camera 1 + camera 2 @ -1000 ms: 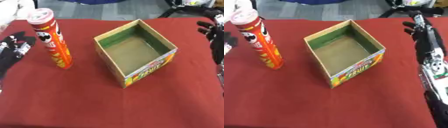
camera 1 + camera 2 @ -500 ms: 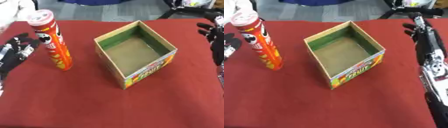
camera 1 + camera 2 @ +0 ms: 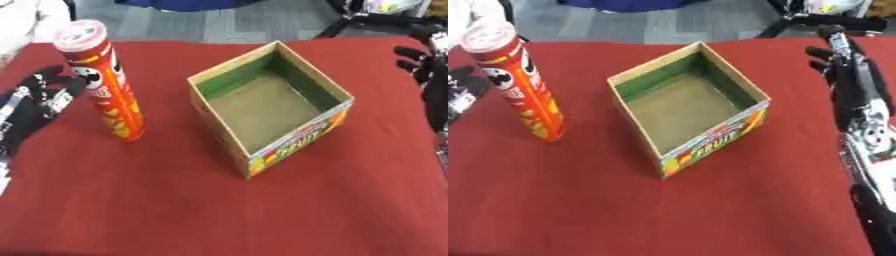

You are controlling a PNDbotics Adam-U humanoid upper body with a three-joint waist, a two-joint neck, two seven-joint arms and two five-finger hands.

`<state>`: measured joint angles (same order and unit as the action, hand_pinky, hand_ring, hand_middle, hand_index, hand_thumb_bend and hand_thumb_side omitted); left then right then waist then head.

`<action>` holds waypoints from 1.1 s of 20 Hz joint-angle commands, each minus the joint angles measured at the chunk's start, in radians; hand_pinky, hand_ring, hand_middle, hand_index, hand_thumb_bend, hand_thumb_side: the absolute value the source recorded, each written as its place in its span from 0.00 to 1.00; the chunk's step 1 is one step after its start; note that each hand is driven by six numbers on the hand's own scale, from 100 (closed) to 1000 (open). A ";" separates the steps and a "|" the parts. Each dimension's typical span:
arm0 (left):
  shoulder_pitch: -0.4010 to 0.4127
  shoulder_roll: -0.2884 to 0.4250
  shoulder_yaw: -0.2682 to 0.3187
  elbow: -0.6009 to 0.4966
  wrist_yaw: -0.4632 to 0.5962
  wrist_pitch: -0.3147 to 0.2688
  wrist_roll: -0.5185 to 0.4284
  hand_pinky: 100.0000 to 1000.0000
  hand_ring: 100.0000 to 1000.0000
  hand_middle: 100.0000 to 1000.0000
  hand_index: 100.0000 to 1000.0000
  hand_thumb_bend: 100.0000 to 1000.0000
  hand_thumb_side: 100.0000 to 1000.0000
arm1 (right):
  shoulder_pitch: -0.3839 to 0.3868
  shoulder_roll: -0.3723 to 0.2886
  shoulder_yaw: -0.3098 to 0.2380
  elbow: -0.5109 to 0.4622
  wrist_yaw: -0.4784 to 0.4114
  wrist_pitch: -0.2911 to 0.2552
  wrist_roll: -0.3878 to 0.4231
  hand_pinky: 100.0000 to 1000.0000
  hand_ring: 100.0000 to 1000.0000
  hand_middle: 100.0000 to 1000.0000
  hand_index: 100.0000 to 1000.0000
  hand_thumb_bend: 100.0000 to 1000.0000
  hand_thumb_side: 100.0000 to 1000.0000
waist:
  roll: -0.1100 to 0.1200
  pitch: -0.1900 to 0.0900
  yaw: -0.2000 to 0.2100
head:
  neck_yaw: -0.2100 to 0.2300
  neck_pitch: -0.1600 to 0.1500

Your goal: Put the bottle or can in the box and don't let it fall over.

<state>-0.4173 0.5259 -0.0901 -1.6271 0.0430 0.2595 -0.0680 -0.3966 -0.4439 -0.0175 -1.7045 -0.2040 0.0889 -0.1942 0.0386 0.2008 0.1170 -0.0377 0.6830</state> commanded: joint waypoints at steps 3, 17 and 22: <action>-0.025 0.011 -0.001 0.005 -0.007 -0.005 -0.011 1.00 0.84 0.81 0.96 0.55 0.66 | -0.015 -0.014 -0.003 -0.009 -0.005 -0.001 0.003 0.89 0.85 0.93 0.87 0.00 0.89 | 0.002 -0.017 -0.002 | 0.003 -0.014; -0.053 -0.004 -0.009 0.036 -0.023 -0.015 -0.022 1.00 0.84 0.82 0.97 0.57 0.67 | -0.018 -0.016 -0.001 -0.008 -0.007 0.001 0.007 0.89 0.84 0.92 0.87 0.00 0.89 | 0.002 -0.009 -0.004 | 0.008 -0.022; -0.067 -0.009 -0.012 0.052 -0.030 -0.014 -0.020 1.00 0.84 0.82 0.97 0.56 0.67 | -0.019 -0.017 0.000 -0.008 -0.007 0.001 0.010 0.89 0.84 0.92 0.87 0.00 0.89 | 0.002 -0.004 -0.006 | 0.010 -0.025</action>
<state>-0.4654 0.5000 -0.1058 -1.5691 0.0164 0.2466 -0.0878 -0.4008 -0.4438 -0.0165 -1.7044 -0.2041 0.0925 -0.1888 0.0411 0.2104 0.1113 -0.0307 0.6728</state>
